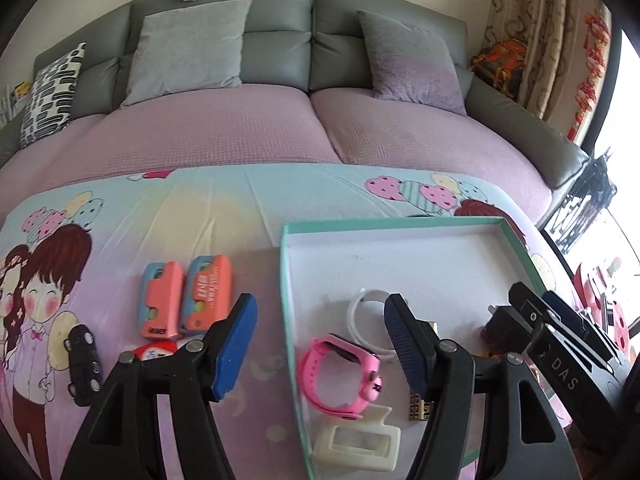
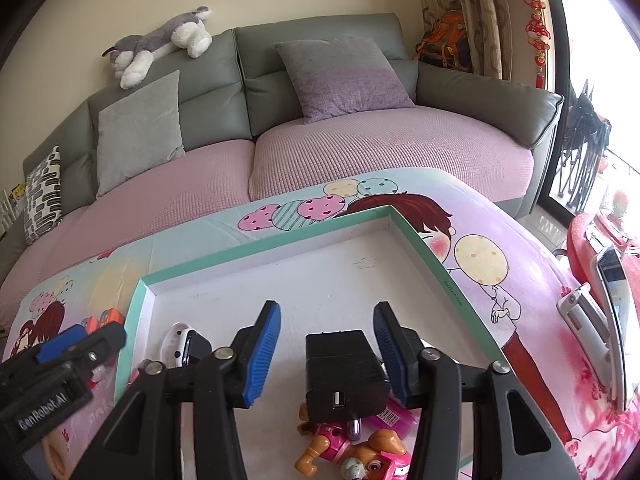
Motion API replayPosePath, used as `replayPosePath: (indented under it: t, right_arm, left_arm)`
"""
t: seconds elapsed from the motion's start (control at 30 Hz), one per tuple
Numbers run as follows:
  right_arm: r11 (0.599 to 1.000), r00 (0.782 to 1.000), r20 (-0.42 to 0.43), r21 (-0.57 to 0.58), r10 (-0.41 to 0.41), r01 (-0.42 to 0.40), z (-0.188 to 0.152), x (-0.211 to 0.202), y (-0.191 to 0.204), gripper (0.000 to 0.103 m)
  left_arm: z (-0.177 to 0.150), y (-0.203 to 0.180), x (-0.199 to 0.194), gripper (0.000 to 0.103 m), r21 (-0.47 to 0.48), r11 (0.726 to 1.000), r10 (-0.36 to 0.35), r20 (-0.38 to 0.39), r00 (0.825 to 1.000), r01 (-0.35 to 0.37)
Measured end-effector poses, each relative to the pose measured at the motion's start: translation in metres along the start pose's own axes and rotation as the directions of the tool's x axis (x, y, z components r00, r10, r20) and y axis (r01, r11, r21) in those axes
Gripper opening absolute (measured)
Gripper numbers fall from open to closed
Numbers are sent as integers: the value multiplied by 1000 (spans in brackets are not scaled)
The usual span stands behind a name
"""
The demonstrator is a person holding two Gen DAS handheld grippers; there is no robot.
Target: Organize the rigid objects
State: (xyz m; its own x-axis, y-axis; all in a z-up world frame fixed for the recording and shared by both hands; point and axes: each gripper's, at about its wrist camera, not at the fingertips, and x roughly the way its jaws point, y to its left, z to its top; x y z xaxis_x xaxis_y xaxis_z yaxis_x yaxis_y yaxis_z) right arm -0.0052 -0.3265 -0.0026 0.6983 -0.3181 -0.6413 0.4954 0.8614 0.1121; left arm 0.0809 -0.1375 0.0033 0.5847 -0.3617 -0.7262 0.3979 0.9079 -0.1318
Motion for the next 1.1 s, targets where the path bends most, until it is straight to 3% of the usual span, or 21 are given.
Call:
replayPosePath:
  t: [0.07, 0.23, 0.3, 0.43, 0.57, 0.9, 1.1]
  right_arm:
    - [1000, 1000, -6, -6, 0, 0, -1, 1, 2, 57]
    - [1000, 1000, -17, -14, 7, -7, -3, 5, 5, 76]
    - [1000, 1000, -15, -27, 10, -10, -4, 6, 8, 80]
    - [999, 1000, -8, -45, 6, -6, -6, 6, 12, 103]
    - [999, 1000, -8, -41, 12, -13, -7, 6, 13, 103]
    - [996, 998, 3, -71, 55, -55, -8, 2, 28, 103]
    - [982, 984, 37, -83, 173, -169, -8, -11, 53, 103]
  left_arm:
    - [0, 7, -2, 80, -16, 999, 28, 2, 1000, -28]
    - [0, 26, -3, 80, -64, 993, 95, 4, 995, -94]
    - [0, 35, -2, 88, -95, 987, 128, 5, 992, -127]
    - [-3, 48, -1, 89, -140, 973, 184, 5, 983, -182]
    - [-6, 61, 0, 103, -182, 959, 219, -3, 976, -216]
    - [-10, 92, -11, 103, -248, 926, 286, -31, 958, -284]
    - [-12, 133, -40, 103, -342, 873, 365, -10, 931, -346]
